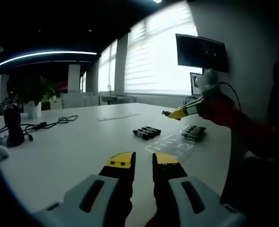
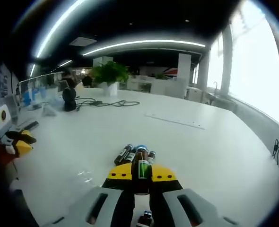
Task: Grip medicine bottles put into box
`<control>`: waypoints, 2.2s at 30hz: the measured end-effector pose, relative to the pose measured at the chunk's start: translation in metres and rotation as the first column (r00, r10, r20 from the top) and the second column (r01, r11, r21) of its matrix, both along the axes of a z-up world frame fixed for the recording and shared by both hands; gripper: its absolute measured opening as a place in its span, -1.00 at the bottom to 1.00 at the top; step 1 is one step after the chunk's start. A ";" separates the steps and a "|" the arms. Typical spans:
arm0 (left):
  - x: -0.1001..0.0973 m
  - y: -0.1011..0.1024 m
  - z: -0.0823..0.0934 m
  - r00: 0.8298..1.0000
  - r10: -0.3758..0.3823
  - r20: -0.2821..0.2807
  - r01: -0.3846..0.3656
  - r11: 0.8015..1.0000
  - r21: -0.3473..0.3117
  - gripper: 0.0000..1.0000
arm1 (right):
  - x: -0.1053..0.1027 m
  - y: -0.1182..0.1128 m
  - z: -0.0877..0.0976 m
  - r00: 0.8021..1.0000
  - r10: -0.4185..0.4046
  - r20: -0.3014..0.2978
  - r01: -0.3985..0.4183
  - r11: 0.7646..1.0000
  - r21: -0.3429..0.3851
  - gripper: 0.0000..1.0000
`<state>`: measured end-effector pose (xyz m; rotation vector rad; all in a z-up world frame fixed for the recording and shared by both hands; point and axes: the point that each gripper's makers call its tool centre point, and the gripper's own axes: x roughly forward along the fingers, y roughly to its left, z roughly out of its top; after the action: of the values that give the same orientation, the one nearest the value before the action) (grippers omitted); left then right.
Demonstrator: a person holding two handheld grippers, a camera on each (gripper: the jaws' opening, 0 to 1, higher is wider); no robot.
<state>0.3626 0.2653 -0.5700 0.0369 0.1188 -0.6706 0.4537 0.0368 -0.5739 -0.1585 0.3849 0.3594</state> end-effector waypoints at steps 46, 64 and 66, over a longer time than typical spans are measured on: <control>-0.005 -0.010 -0.003 0.998 -0.050 -0.022 0.050 0.998 -0.025 -0.83 | -0.056 0.031 -0.033 0.991 -0.069 -0.115 0.074 0.997 0.038 -0.86; 0.000 -0.002 -0.008 0.998 -0.055 -0.044 0.051 0.996 -0.077 -0.83 | -0.056 0.028 -0.040 0.975 -0.187 -0.120 0.174 0.979 -0.105 -0.86; 0.002 0.000 -0.011 0.997 -0.055 -0.057 0.050 0.995 -0.088 -0.83 | -0.057 0.028 -0.044 0.971 -0.200 -0.131 0.186 0.976 -0.113 -0.85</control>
<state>0.3644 0.2650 -0.5811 -0.0636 0.1458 -0.7292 0.3971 0.0650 -0.6179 -0.1921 0.5547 0.1587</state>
